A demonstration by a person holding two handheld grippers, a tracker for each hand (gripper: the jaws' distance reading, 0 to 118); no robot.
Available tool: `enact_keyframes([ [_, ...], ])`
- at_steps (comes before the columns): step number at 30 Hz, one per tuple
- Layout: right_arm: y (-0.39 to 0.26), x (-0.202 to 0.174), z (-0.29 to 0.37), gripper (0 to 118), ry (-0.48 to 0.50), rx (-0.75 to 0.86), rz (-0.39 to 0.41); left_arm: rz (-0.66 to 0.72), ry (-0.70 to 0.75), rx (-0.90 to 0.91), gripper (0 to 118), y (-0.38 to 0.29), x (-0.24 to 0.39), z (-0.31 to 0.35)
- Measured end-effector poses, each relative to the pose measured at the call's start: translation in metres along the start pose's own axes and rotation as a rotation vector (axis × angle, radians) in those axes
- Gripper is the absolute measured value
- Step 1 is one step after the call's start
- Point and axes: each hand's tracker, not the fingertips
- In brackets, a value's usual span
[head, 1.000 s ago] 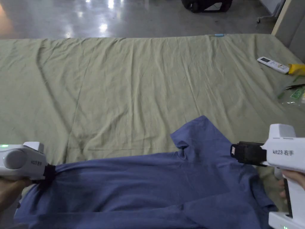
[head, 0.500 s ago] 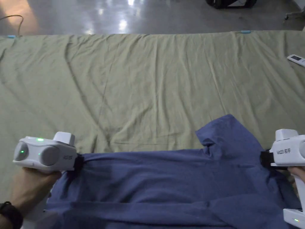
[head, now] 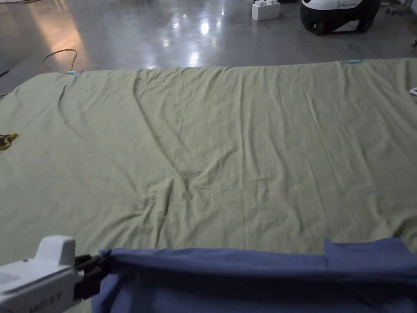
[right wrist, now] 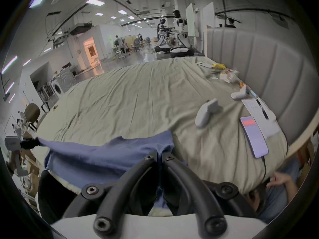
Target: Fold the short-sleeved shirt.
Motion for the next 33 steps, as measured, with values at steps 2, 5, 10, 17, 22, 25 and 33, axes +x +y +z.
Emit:
enact_keyframes([
  [2, -0.021, 0.004, -0.008, 4, -0.015, -0.03, -0.034, 0.028, 0.006, -0.015, 7, -0.02, 0.002, -0.006],
  [5, -0.045, 0.007, -0.016, 4, -0.016, -0.064, -0.078, -0.004, 0.045, -0.053, 5, -0.041, 0.001, -0.022],
  [10, -0.051, 0.002, -0.015, 4, -0.03, -0.084, -0.04, 0.062, 0.064, -0.064, 4, -0.056, -0.012, -0.027],
  [17, -0.046, -0.001, -0.029, 33, -0.052, -0.099, 0.009, 0.118, 0.076, 0.024, 33, -0.059, -0.019, -0.023],
  [22, -0.032, -0.003, 0.004, 74, -0.087, 0.045, 0.047, 0.044, 0.116, 0.279, 80, -0.038, 0.002, 0.042],
  [25, -0.019, -0.022, 0.053, 74, -0.028, 0.282, -0.09, -0.118, 0.206, 0.501, 80, -0.021, 0.039, 0.101],
  [33, 0.003, -0.083, 0.11, 74, 0.008, 0.568, 0.09, -0.084, 0.312, 0.678, 82, -0.007, 0.117, 0.155],
])
